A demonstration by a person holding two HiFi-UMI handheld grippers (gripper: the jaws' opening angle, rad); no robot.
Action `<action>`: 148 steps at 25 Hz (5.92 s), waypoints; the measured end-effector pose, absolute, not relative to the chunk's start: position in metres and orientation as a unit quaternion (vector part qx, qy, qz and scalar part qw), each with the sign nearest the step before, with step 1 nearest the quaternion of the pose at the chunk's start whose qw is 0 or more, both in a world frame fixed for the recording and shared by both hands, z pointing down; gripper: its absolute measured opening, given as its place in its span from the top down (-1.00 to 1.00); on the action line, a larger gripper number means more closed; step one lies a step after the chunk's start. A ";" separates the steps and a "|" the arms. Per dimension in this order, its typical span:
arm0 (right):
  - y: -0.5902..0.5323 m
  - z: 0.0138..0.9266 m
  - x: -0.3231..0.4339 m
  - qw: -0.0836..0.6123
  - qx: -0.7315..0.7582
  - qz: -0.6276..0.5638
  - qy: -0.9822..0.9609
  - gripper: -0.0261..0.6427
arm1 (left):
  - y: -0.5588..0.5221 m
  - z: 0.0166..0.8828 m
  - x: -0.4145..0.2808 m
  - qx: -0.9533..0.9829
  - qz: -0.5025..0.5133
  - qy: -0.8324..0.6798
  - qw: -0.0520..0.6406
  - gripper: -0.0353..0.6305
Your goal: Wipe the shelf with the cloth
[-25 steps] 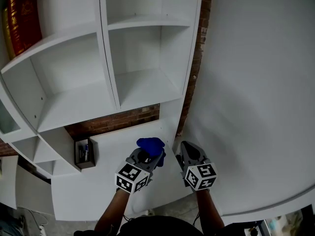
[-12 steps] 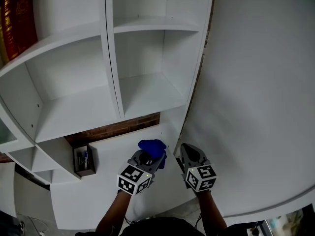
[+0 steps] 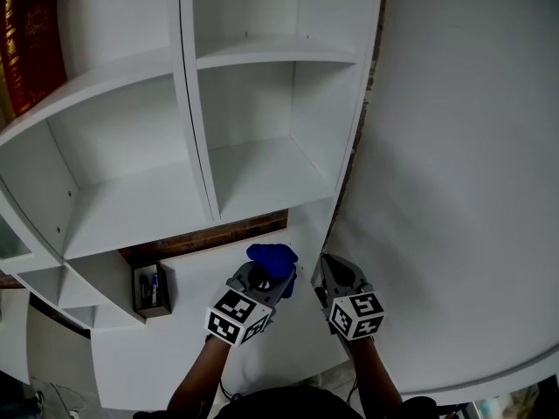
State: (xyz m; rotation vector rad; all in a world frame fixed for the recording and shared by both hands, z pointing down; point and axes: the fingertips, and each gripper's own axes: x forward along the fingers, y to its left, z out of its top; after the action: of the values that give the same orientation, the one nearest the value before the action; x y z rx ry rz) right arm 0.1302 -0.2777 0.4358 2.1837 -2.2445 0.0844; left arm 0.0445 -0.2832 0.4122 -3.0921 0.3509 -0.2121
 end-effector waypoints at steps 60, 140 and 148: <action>-0.320 0.428 0.246 -0.023 0.613 0.023 -0.790 0.86 | -0.386 0.296 0.168 -0.802 -0.353 0.282 0.391 0.63; -0.338 0.379 0.212 -0.041 0.556 0.010 -0.830 0.86 | -0.477 0.336 0.106 -0.649 -0.538 0.290 0.452 0.63; -0.345 0.382 0.204 -0.040 0.551 0.014 -0.833 0.86 | -0.482 0.337 0.089 -0.645 -0.545 0.309 0.438 0.63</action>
State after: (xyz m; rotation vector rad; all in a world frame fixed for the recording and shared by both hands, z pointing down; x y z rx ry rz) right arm 0.2043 -0.3453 0.3825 1.7771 -2.6863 0.0466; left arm 0.0887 -0.4820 0.3369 -1.6023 0.7673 -1.3553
